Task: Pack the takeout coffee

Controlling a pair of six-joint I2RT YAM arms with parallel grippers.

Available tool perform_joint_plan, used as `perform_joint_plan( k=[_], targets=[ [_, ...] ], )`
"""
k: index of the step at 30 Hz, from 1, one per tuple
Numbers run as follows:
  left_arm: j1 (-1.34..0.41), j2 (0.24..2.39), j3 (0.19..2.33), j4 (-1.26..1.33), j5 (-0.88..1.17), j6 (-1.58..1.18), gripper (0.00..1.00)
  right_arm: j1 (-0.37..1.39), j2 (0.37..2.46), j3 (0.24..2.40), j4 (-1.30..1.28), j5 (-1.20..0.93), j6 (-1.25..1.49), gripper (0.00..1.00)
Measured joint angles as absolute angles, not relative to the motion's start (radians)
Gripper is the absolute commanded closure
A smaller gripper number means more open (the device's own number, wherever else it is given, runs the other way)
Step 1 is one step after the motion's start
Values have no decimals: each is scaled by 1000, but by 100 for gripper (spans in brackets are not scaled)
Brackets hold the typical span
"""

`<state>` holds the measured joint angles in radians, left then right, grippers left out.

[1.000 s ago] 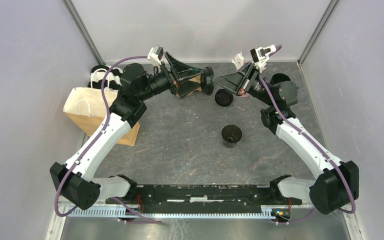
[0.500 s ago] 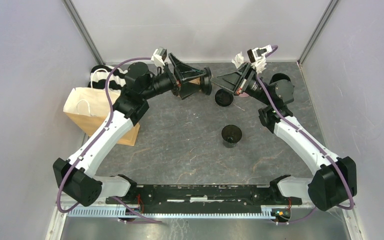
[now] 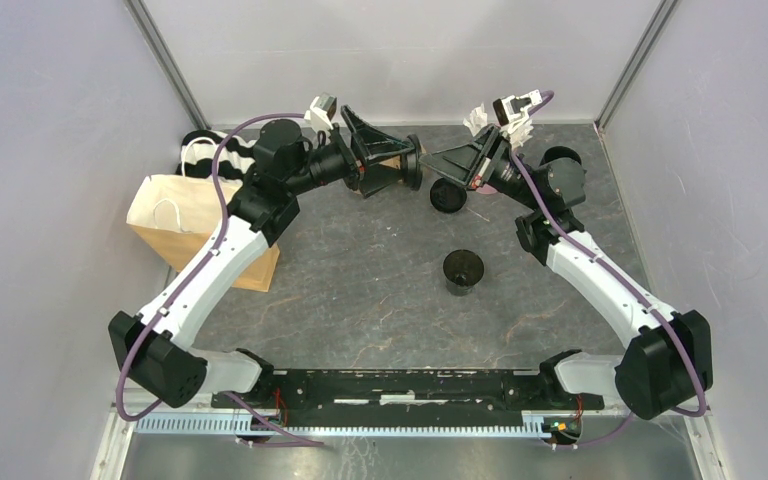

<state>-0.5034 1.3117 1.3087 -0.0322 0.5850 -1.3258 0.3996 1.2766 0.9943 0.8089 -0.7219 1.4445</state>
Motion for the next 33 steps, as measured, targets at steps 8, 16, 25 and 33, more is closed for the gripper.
perform_joint_plan(
  k=[8, 16, 25, 33],
  targets=[
    [-503, 1316, 1316, -71, 580, -1304, 17, 400, 1277, 995, 789, -723, 1417, 99],
    [-500, 1316, 1339, -137, 557, -1248, 19, 400, 1276, 1013, 704, -733, 1344, 65],
    [-491, 1316, 1373, -253, 521, -1161, 19, 317, 1225, 1145, 160, -736, 966, 27],
    [-460, 1316, 1394, -426, 466, -1033, 19, 149, 1140, 1156, -540, -472, 376, 15]
  ],
)
